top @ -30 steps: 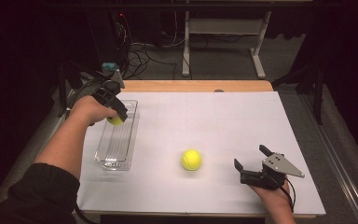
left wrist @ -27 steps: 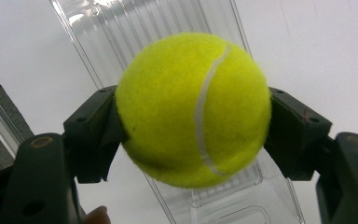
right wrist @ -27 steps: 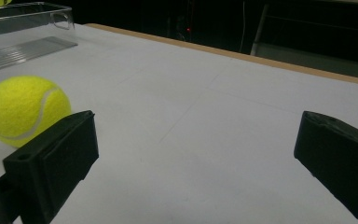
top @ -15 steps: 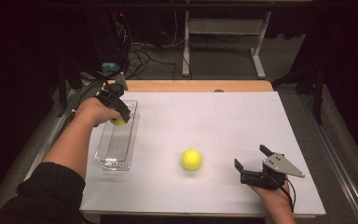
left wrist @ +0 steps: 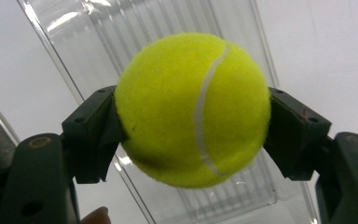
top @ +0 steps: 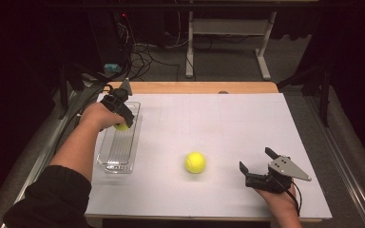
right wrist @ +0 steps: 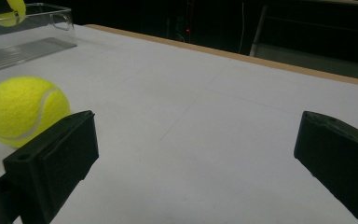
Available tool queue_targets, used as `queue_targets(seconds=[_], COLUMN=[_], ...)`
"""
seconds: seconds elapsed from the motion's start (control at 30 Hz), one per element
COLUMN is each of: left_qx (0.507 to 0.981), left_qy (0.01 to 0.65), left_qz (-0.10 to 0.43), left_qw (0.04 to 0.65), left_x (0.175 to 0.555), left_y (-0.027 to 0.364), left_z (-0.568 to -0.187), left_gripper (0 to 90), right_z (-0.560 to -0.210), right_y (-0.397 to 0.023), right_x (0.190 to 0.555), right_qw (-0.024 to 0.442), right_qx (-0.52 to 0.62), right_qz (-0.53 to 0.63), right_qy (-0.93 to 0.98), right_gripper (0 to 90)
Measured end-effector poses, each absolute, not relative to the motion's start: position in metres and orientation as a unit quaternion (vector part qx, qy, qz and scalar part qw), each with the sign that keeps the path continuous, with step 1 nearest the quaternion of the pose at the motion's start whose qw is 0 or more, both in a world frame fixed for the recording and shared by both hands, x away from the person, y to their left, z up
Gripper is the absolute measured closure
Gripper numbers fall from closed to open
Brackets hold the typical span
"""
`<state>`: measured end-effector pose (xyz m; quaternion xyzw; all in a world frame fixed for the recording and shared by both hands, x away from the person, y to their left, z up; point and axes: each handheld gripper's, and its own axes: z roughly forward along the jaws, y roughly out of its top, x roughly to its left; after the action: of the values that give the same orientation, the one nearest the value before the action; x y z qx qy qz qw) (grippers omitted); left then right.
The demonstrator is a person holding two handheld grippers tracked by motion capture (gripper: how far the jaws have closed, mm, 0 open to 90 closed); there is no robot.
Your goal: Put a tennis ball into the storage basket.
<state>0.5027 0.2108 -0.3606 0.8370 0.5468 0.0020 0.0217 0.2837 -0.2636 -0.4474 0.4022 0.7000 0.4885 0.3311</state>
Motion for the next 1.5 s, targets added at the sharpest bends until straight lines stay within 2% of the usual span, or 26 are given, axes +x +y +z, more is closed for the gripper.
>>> queue_targets(seconds=[0.73, 0.77, 0.8, 0.87, 0.93, 1.5], left_qx=[0.839, 0.84, 0.839, 0.835, 0.835, 0.836], left_qy=[0.543, 0.542, 0.543, 0.549, 0.549, 0.548], left_qz=[0.01, 0.018, 0.021, 0.016, 0.011, 0.006], left_qw=[0.027, 0.027, 0.026, 0.028, 0.028, 0.028], left_x=[0.503, 0.503, 0.503, 0.503, 0.502, 0.5], left_y=[0.21, 0.21, 0.209, 0.209, 0.209, 0.209], left_z=[-0.359, -0.358, -0.358, -0.355, -0.353, -0.351], left_gripper=[26.3, 24.2, 15.4, 4.9, 0.6, 0.6], right_z=[-0.448, -0.448, -0.448, -0.448, -0.448, -0.448], right_y=[-0.263, -0.263, -0.263, -0.262, -0.262, -0.262], right_x=[0.284, 0.284, 0.284, 0.284, 0.284, 0.284], right_qw=[0.33, 0.33, 0.33, 0.331, 0.33, 0.331], right_qx=[0.403, 0.403, 0.403, 0.402, 0.402, 0.401], right_qz=[0.489, 0.489, 0.489, 0.489, 0.488, 0.488], right_qy=[0.7, 0.7, 0.7, 0.7, 0.7, 0.701], right_gripper=[0.0, 0.0, 0.0, 0.0, 0.0, 0.0])
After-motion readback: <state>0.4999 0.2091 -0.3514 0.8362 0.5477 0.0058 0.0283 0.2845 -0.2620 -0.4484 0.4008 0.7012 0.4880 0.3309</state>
